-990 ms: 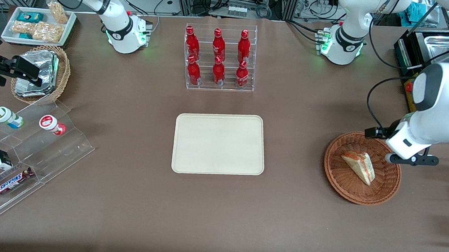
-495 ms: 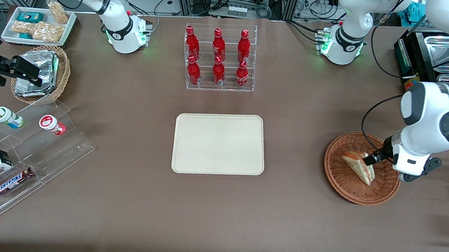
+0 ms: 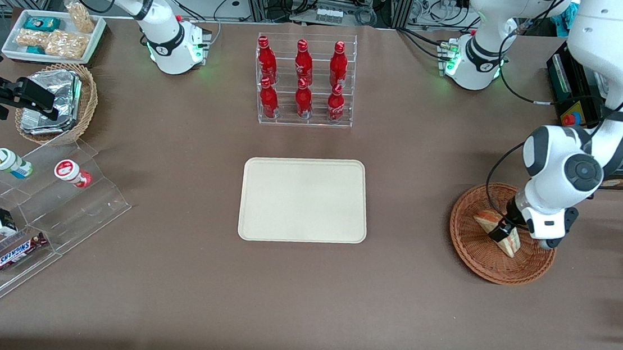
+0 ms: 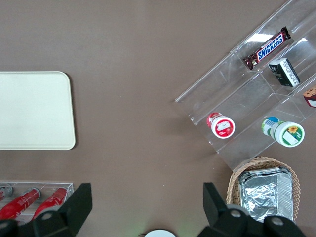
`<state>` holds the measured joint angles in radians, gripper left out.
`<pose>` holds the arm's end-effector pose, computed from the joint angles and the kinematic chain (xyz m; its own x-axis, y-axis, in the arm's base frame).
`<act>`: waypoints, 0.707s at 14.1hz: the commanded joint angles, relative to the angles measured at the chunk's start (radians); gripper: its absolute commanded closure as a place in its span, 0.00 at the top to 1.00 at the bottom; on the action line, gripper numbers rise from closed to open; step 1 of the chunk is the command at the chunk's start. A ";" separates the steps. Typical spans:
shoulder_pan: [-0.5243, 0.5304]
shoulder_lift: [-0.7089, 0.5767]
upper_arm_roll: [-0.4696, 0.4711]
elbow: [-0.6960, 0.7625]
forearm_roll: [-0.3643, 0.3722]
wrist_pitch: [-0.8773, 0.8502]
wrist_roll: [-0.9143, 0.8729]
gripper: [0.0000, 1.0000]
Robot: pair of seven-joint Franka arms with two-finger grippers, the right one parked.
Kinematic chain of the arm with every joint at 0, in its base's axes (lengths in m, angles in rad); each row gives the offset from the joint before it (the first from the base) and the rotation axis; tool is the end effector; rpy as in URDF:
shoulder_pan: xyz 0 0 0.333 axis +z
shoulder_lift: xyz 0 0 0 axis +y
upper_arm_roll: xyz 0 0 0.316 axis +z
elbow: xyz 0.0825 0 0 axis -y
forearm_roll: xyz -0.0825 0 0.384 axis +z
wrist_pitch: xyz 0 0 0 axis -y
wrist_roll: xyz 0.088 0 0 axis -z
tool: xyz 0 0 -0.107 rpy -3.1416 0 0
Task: Place sandwich from basket to tray
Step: 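Close the left gripper on the wrapped sandwich and lift it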
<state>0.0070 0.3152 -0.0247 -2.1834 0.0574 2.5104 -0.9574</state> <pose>0.5618 -0.0104 0.2441 0.6255 0.7797 0.0285 0.7801 -0.6256 -0.0060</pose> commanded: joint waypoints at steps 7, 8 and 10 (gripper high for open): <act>-0.007 -0.027 -0.001 0.277 0.015 -0.506 0.054 0.01; -0.012 -0.024 -0.007 0.340 0.013 -0.604 0.060 0.01; -0.042 -0.022 -0.044 0.416 0.012 -0.711 0.059 0.01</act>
<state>-0.0016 0.2826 -0.0421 -1.8478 0.0599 1.8961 -0.9016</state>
